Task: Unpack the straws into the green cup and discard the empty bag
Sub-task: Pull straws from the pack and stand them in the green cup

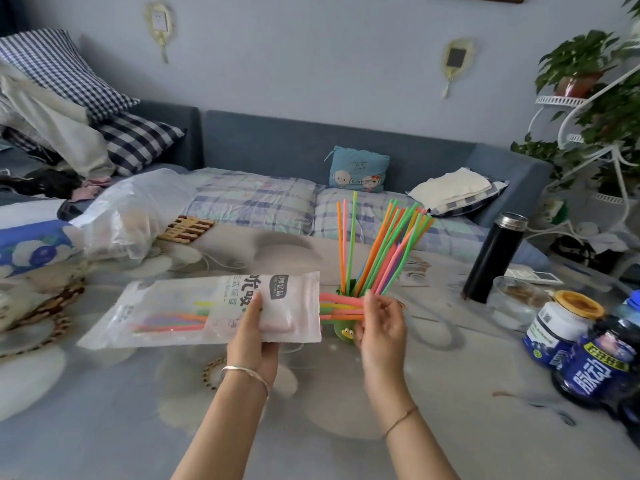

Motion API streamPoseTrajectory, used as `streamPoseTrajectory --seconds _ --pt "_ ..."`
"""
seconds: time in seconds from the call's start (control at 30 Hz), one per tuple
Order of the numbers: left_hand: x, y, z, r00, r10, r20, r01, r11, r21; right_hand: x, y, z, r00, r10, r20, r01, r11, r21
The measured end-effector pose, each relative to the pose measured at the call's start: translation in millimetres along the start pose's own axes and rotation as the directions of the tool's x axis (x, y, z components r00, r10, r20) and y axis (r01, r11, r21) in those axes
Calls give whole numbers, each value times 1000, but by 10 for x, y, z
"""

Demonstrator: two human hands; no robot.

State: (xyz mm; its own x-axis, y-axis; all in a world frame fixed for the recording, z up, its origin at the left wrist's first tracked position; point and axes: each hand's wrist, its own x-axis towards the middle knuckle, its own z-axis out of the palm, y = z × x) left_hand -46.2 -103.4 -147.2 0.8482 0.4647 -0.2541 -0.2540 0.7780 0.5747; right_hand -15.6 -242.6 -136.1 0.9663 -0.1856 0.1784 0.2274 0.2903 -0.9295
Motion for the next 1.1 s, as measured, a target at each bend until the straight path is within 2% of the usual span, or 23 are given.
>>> streamPoseTrajectory --seconds 0.1,0.27,0.37,0.5,0.57,0.63,0.73,0.8,0.93,1.0,1.1 --pt "-8 -6 16 999 -19 27 20 999 -30 38 -121 -69 997 73 -39 -70 995 67" --pt "-24 -144 35 996 -77 48 76 997 28 -82 -53 63 968 224 114 -217 974 -66" --pt "-2 -133 6 995 -79 61 79 997 8 -25 -112 38 984 158 84 -151 985 -84" --pt "26 -57 -10 997 -49 62 51 998 -26 91 -238 -124 992 114 -60 -112 993 37" --pt "17 -62 12 997 -53 56 54 998 -23 79 -243 -138 996 86 -29 -85 996 39" --pt "-2 -95 27 996 -75 50 76 997 -8 34 -221 -90 996 62 62 -64 998 25" --pt "-31 -166 50 993 -109 45 109 994 -2 -29 -169 17 986 89 142 -77 993 -93" --pt "-20 -194 48 993 -115 19 115 993 -7 -22 -149 23 991 100 94 -90 991 -102" --pt "25 -128 10 996 -93 9 94 994 -53 109 -231 -143 993 103 -65 -96 990 100" --pt "41 -121 3 996 -85 -2 85 995 -58 150 -254 -202 989 131 -73 -120 984 135" --pt "-23 -153 51 998 -56 -3 56 998 -27 121 -227 -162 988 153 0 -153 984 92"
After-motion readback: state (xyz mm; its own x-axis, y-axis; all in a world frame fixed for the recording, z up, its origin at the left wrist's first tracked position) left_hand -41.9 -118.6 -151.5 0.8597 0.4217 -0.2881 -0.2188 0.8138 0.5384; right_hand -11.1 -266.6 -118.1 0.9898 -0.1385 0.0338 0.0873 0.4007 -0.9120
